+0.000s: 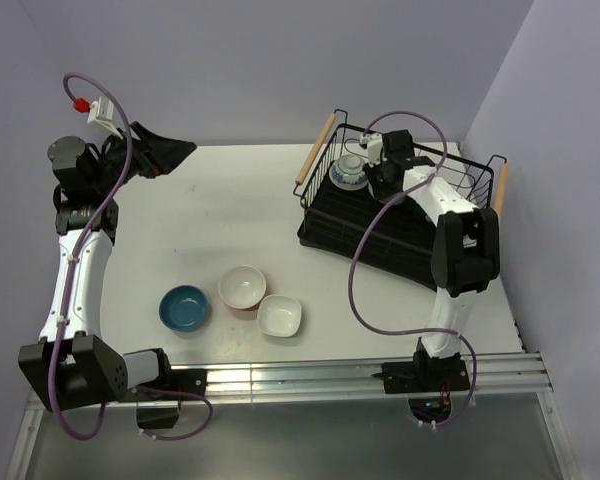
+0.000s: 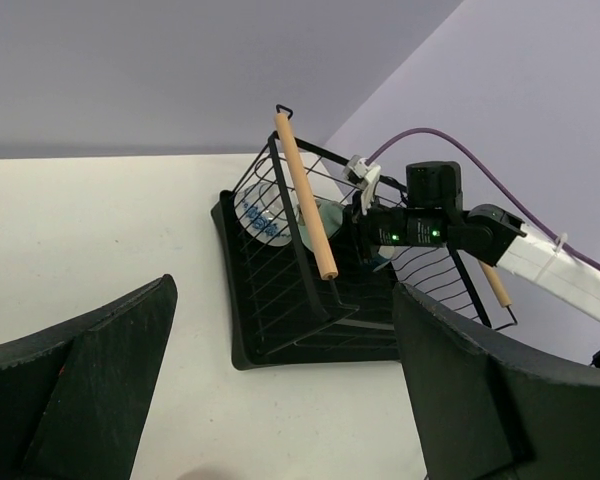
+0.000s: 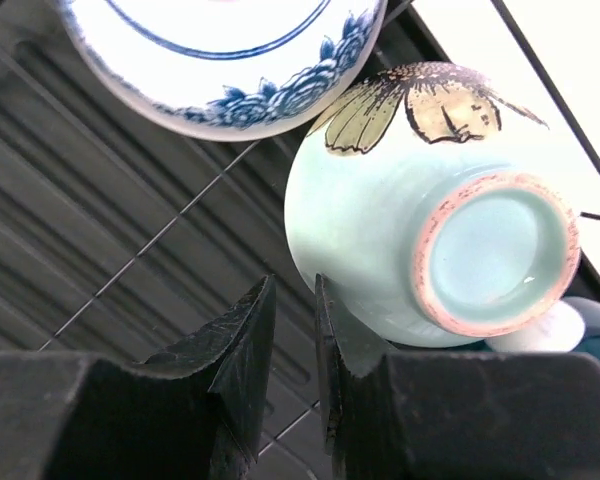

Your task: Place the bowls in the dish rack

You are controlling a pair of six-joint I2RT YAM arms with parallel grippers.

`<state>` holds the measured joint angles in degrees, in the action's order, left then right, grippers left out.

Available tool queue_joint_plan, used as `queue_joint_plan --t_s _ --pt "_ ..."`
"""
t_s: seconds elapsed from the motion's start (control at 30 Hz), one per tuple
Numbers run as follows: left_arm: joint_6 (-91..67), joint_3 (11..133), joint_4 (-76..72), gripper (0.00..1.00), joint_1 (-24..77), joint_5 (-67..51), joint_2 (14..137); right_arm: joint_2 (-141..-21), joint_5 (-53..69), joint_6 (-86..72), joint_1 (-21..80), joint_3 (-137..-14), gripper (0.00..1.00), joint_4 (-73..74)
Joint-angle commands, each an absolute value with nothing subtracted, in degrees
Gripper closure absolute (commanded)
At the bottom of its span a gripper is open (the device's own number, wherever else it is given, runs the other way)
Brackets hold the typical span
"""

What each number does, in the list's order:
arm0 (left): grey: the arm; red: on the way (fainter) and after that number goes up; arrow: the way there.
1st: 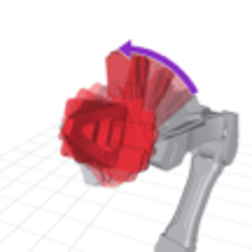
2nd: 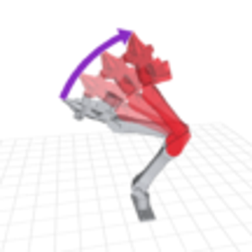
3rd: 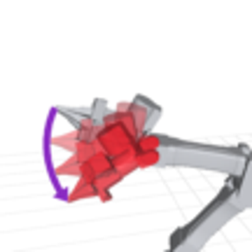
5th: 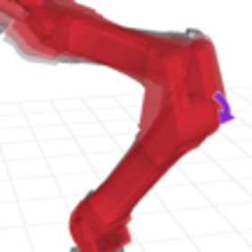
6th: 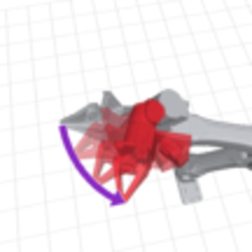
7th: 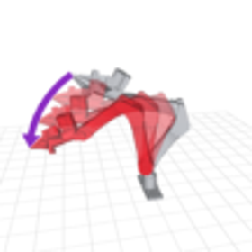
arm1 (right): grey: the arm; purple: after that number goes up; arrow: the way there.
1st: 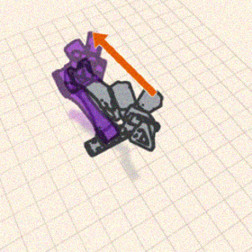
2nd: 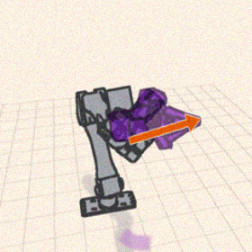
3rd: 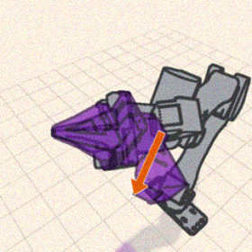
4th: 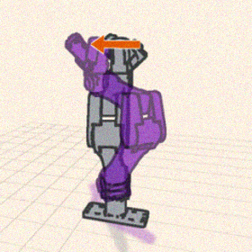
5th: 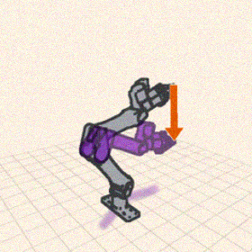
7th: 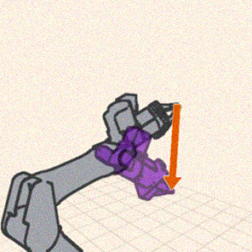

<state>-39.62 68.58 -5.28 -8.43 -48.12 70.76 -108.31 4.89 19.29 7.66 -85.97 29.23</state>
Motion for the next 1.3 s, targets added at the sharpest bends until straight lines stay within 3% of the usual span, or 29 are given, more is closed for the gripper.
queue_joint_plan --t_s 0.0,0.23,0.37,0.53,0.67,0.77,0.83,1.1,1.27 --pt "-38.0 69.4 -6.3 0.06 -8.7 -47.8 70.4 -110.1 2.5 20.7 6.8 -89.6 0.7 27.8" --pt "-36.0 69.8 -4.6 0.05 -8.7 -47.8 70.1 -110.3 2.2 20.6 6.5 -91.6 0.69 28.5" --pt "-33.1 69.4 -1.9 0.04 -8.8 -47.5 69.4 -105.9 5.7 19.6 6.5 -91.2 0.64 29.1" --pt "-26.3 69.1 5.6 0.03 -9.0 -48.7 68.8 -100.8 8.8 17.9 6.7 -94.7 0.48 32.4" --pt "-15.6 69.2 14.7 0.03 -9.0 -48.6 67.9 -95.3 11.2 16.4 6.7 -96.6 0.29 34.3" --pt "-2.7 69.0 23.0 0.03 -9.1 -49.2 67.8 -89.1 13.6 15.4 6.7 -97.0 0.07 35.4" --pt "4.6 69.4 29.0 0.03 -9.1 -49.9 68.5 -86.7 14.9 14.9 6.7 -96.8 0.01 35.7" --pt "37.5 65.8 55.2 0.08 -9.1 -44.2 72.9 -72.2 17.9 9.9 6.7 -89.4 0.0 31.6" --pt "43.3 60.7 55.8 0.09 -8.8 -42.0 72.7 -65.4 23.7 7.3 6.6 -83.3 0.0 30.9"
